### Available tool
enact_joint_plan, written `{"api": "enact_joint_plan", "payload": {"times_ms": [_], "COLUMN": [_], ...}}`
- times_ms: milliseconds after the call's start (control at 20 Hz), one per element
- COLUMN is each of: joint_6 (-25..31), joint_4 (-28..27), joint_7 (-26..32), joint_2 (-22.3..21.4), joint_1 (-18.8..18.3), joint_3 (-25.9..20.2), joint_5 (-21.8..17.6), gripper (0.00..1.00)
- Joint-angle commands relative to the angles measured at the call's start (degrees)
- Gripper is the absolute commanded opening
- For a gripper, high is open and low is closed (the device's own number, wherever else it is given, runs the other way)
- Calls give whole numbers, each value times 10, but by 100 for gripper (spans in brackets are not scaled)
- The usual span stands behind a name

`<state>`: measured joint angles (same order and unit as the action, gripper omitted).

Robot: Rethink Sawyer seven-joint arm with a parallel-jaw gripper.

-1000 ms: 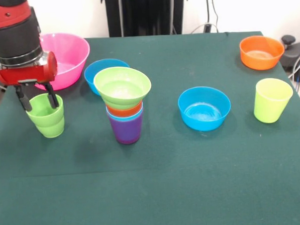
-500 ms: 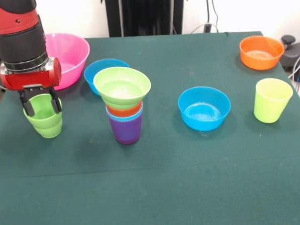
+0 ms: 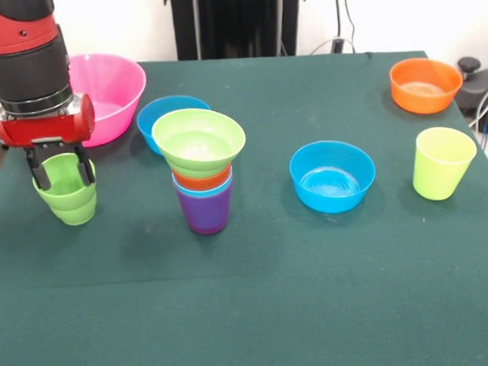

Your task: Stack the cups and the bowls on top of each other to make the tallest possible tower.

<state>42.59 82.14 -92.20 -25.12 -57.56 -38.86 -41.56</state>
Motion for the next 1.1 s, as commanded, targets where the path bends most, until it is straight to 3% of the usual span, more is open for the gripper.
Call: {"api": "enact_joint_plan", "payload": {"times_ms": [50, 550, 1100], "joint_6": [0, 43, 48], "joint_4": [31, 35, 12], "joint_7": [146, 137, 130], "joint_2": [10, -9, 2], "joint_1": [-6, 3, 20], "joint_3": [24, 23, 21], "joint_5": [-57, -36, -34], "gripper": [100, 100, 100]}}
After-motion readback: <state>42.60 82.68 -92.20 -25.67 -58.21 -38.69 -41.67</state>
